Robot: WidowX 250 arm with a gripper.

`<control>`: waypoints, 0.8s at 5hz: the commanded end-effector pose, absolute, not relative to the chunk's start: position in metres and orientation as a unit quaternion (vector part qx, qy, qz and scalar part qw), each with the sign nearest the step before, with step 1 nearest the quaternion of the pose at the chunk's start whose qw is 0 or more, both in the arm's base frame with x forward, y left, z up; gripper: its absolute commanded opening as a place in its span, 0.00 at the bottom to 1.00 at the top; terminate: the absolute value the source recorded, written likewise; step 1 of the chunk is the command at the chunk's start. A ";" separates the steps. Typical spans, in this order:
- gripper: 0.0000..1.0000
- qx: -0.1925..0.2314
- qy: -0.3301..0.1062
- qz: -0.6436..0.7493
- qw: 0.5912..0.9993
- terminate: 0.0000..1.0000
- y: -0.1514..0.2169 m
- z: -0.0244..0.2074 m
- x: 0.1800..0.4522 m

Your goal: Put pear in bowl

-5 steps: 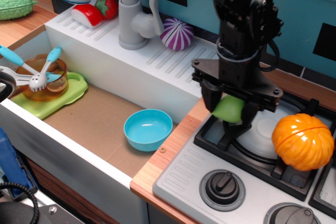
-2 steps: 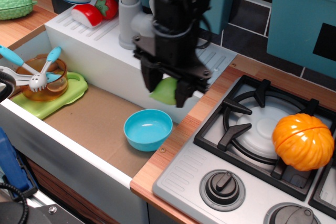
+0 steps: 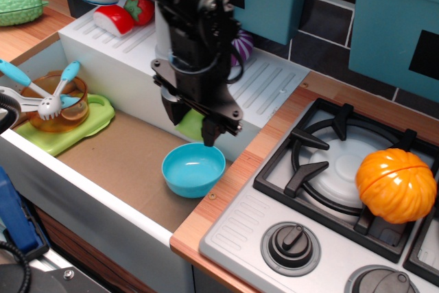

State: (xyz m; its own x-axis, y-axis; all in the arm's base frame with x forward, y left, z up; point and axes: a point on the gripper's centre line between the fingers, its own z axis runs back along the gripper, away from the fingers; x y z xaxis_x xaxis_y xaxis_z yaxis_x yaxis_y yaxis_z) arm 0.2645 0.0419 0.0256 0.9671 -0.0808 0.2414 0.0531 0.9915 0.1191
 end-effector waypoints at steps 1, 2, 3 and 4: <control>1.00 0.030 -0.150 -0.059 0.987 0.00 0.059 0.020 0.271; 1.00 0.022 -0.155 -0.059 0.986 0.00 0.059 0.018 0.273; 1.00 0.022 -0.155 -0.059 0.986 0.00 0.059 0.018 0.273; 1.00 0.022 -0.155 -0.059 0.986 0.00 0.059 0.018 0.273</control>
State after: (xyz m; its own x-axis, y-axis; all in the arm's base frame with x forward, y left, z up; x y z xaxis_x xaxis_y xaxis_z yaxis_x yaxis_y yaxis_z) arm 0.2692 0.0573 0.0122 0.9539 -0.1056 0.2810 0.0960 0.9942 0.0479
